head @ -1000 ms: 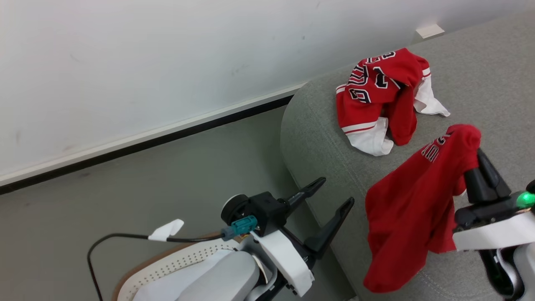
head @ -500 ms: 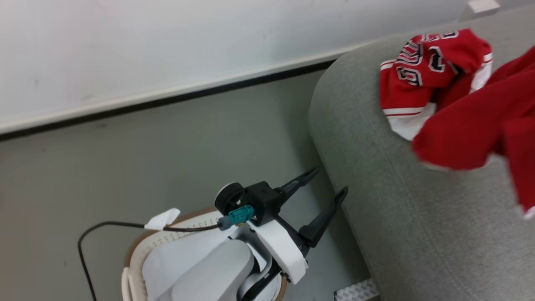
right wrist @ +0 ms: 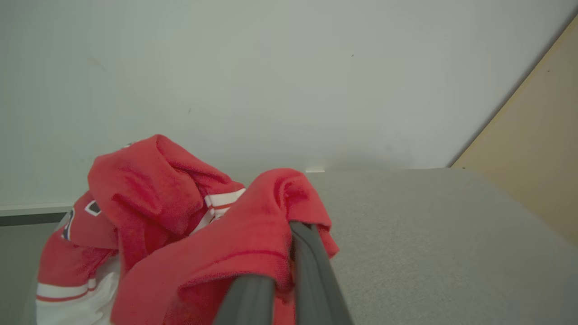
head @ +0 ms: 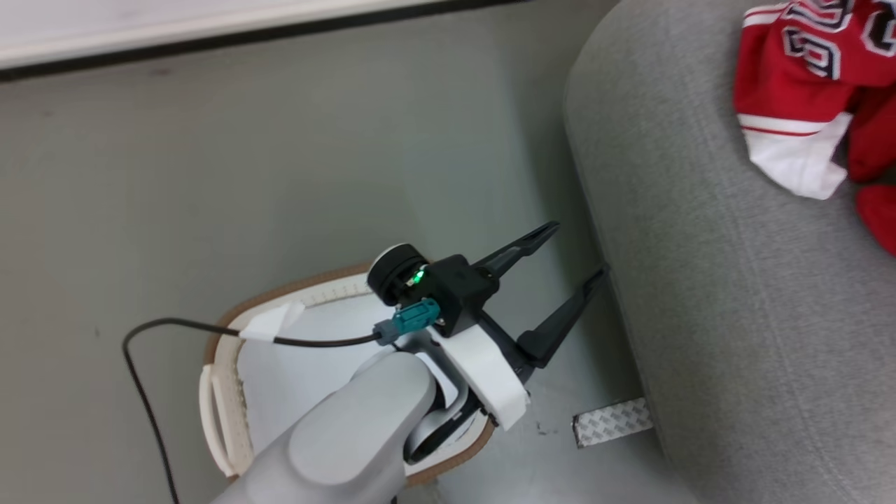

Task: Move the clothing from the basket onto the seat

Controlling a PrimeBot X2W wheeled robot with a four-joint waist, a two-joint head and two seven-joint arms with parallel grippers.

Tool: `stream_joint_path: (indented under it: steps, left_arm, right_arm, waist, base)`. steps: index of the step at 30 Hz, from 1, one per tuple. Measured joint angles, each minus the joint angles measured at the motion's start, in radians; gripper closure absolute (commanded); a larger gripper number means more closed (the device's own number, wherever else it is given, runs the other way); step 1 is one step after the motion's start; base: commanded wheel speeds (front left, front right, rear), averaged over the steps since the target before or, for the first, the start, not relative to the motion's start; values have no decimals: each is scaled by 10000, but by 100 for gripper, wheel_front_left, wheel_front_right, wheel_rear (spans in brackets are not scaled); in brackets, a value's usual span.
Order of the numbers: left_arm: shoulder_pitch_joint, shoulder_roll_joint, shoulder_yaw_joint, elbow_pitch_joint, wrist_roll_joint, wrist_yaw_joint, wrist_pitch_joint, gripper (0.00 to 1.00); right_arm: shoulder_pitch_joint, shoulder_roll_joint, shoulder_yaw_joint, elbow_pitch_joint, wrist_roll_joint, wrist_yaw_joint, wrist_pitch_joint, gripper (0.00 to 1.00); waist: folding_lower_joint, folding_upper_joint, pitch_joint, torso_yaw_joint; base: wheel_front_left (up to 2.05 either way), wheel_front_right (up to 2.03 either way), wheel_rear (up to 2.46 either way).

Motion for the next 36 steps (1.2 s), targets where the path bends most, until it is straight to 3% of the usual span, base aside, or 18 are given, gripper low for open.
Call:
stream_joint_path:
  steps: [7,9,10,12,13,14,15,24,30,36]
  left_arm:
    - [-291,-228,-176,13,12,-4,-48,0]
    - [-292,-251,-199,84,10,-13,-96,0]
    - [-292,-268,-205,111,10,-13,-119,0]
    - [-292,-295,-215,157,4,-13,-123,0]
    - [-292,-295,-201,184,-2,-15,-128,0]
    - [-291,-297,-192,213,-21,-15,-134,0]
    - [-290,-299,-180,242,-25,-15,-136,0]
    - [326,-316,274,385,-215,-21,-184,0]
    - [1131,-217,949,236,-309,-12,-194,0]
    - [2039,-180,2019,-125,-307,50,-194,0]
  right_arm:
    - [-284,286,1392,1935,483,0,1162,100]
    - [-335,295,1714,2266,639,0,1461,83]
    - [-350,274,1860,2378,742,0,1611,69]
    - [-364,232,2132,2475,909,0,1751,55]
    - [-378,213,2234,2520,980,0,1751,21]
    - [-392,176,2347,2562,1070,0,1745,4]
    - [-403,132,2458,2608,1145,0,1745,0]
    - [-352,-65,3478,2579,1866,0,2196,0]
    - [-301,-591,4054,2023,1927,0,2197,0]
    - [-205,-905,4460,685,2011,0,1572,0]
  waist:
    - [0,0,696,415]
    - [0,0,692,455]
    - [-1,0,674,465]
    - [-1,0,622,481]
    - [-2,0,588,481]
    - [-1,0,544,479]
    - [-2,0,492,475]
    - [-3,0,-657,374]
    - [-4,0,-1648,280]
    - [-5,0,-3048,354]
  base:
    - [0,0,0]
    - [0,0,0]
    - [0,0,0]
    - [0,0,0]
    - [0,0,0]
    - [0,0,0]
    - [0,0,0]
    - [0,0,0]
    - [0,0,0]
    - [0,0,0]
